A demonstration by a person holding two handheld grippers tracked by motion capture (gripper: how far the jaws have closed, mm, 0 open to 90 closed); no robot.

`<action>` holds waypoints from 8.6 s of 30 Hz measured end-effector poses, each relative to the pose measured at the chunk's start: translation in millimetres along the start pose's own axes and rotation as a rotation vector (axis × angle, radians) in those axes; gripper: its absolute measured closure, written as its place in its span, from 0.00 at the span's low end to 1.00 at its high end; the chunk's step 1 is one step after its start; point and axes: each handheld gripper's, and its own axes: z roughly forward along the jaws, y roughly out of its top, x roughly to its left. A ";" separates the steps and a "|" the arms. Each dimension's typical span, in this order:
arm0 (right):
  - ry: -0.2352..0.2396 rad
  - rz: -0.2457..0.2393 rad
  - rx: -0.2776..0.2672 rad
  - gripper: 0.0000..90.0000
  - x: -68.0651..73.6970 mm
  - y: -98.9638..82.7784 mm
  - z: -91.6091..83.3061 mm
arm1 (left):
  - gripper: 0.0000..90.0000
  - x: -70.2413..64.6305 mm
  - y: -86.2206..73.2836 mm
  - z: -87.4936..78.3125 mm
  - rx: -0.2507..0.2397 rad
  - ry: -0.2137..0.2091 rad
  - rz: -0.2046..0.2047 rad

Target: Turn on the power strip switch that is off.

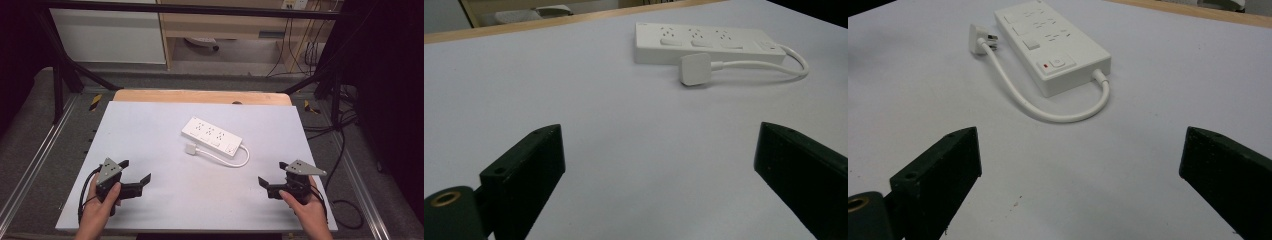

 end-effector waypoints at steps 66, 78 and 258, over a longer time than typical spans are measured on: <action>0.088 -0.034 -0.068 0.11 26.2 83.9 17.9 | 0.07 -4.9 -2.6 6.1 0.034 -0.020 0.023; 0.099 -0.007 -0.080 0.10 16.1 98.6 25.6 | 0.07 -5.6 -2.9 6.2 0.037 -0.023 0.024; 0.044 -0.061 -0.009 1.00 32.6 57.0 184.1 | 0.07 -5.8 -2.5 5.6 0.036 -0.031 0.027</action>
